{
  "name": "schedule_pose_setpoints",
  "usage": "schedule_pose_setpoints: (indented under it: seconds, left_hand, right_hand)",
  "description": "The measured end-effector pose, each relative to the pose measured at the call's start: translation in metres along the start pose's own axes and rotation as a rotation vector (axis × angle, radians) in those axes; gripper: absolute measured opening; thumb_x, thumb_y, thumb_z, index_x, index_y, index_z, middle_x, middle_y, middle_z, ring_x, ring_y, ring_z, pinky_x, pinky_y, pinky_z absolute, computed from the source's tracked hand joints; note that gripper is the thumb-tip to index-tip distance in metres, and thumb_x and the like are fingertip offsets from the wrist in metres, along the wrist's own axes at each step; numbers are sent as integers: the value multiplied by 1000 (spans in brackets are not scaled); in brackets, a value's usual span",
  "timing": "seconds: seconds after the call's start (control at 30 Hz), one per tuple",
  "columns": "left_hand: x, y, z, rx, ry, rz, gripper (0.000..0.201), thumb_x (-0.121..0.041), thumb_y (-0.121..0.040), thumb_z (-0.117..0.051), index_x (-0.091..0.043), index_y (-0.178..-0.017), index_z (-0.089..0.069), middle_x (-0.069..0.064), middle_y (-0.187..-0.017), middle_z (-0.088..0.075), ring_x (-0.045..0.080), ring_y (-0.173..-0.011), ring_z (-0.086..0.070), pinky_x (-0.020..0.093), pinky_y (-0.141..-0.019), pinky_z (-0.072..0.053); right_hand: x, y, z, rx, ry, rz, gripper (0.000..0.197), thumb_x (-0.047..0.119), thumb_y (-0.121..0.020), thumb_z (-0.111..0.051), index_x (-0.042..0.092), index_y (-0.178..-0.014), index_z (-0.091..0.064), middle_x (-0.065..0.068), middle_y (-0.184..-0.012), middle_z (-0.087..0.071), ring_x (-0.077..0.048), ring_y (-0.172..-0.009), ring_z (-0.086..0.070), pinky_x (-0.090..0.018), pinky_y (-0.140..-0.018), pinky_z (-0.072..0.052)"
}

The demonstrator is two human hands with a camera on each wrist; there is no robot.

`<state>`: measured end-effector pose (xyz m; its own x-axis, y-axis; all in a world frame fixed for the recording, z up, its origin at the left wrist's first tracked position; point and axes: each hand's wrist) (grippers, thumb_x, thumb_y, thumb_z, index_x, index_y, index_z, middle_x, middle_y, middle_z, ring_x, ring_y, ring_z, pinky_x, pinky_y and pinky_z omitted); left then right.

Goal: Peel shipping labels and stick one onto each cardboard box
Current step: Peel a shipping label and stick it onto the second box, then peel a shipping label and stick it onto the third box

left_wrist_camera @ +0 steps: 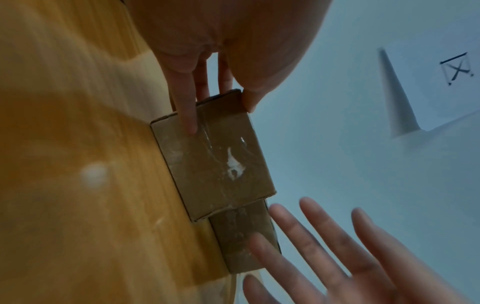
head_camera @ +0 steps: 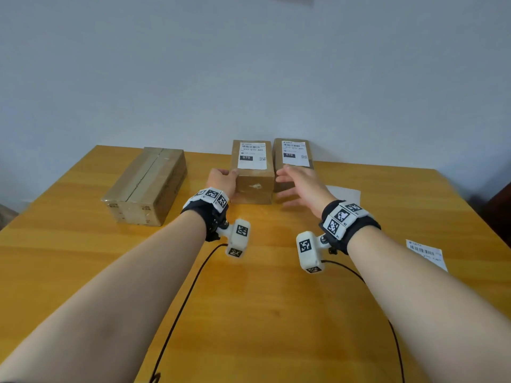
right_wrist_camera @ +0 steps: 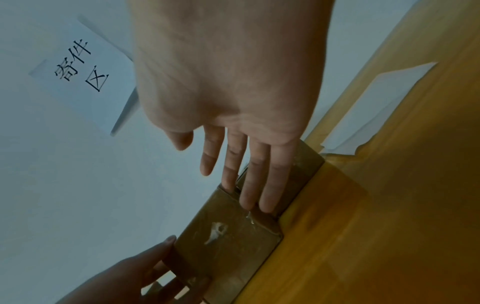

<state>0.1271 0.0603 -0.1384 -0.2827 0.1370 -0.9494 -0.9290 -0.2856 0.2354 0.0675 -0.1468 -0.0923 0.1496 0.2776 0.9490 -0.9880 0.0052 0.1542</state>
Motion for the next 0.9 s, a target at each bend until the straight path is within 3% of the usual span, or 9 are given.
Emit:
schedule_pose_setpoints:
  seconds: [0.23, 0.33, 0.4, 0.5, 0.6, 0.7, 0.8, 0.83, 0.9]
  left_hand:
    - [-19, -36, -31, -4, -64, -42, 25, -38, -99, -62, -18, -111, -54, 5, -97, -62, 35, -103, -67, 51, -91, -59]
    - [-27, -39, -33, 0, -136, -78, 19, -33, -101, -60, -15, -102, -58, 5, -88, -64, 33, -94, -68, 50, -90, -59]
    - [-32, -37, -29, -2, -207, -107, 27, -36, -103, -52, -12, -99, -64, 10, -96, -70, 33, -92, -69, 48, -89, -60]
    - [-36, -27, -15, -106, -371, -191, 35, -36, -106, -44, -11, -122, -61, 8, -110, -68, 30, -98, -65, 39, -87, -54]
    - [-42, -15, 16, -264, -670, -272, 37, -31, -99, -45, -17, -132, -57, 8, -134, -60, 35, -125, -54, 49, -103, -46]
    - [-46, -13, 63, -301, -916, -179, 51, -28, -87, -46, -13, -137, -50, 12, -142, -52, 38, -133, -45, 59, -111, -35]
    - [-34, 1, 105, -176, -1085, -115, 46, -17, -79, -67, -8, -121, -52, 18, -118, -55, 41, -108, -55, 52, -97, -49]
    - [-28, 2, 113, -161, -1102, -100, 46, -15, -79, -70, -8, -122, -53, 20, -118, -56, 43, -105, -57, 51, -94, -52]
    - [-27, 8, 121, -142, -1067, -52, 38, -15, -95, -60, 0, -130, -58, 26, -131, -59, 46, -118, -57, 52, -101, -50]
  right_hand:
    - [-17, -13, 28, -128, 12, 5, 32, 37, -110, -46, 17, -106, -71, -6, -109, -74, -38, -94, -75, -57, -81, -63]
    - [-24, -14, 34, -132, 26, -31, 34, 37, -110, -47, 15, -106, -72, -6, -106, -75, -37, -92, -76, -56, -80, -63]
    - [-26, -13, 34, -111, 53, -50, 36, 37, -110, -46, 14, -104, -72, -8, -104, -76, -34, -86, -75, -55, -79, -62]
    - [-26, -9, 33, -84, 93, -59, 36, 36, -110, -46, 15, -101, -74, -9, -103, -77, -28, -79, -73, -49, -73, -62]
    - [-25, -2, 29, -56, 100, -76, 37, 37, -110, -46, 13, -103, -74, -9, -101, -78, -31, -79, -74, -54, -78, -62]
    - [-23, 8, 26, -27, 110, -87, 36, 37, -110, -48, 11, -105, -73, -11, -102, -78, -35, -83, -75, -57, -79, -62]
    - [-20, 20, 24, -1, 119, -104, 37, 37, -110, -48, 10, -107, -73, -12, -104, -77, -32, -80, -74, -55, -79, -62]
    - [-19, 24, 24, 9, 124, -110, 37, 37, -110, -48, 10, -107, -73, -12, -104, -77, -32, -79, -74, -54, -78, -62]
    - [-18, 31, 23, 26, 127, -123, 37, 38, -110, -49, 9, -108, -72, -13, -106, -77, -32, -79, -74, -54, -78, -62]
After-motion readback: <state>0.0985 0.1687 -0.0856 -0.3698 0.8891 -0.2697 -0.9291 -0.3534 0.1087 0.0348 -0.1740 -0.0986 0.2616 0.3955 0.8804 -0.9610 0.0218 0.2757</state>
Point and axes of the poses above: each hand's wrist, its own y-axis away from the middle knuckle, its own z-axis out of the back of the hand, x = y × z
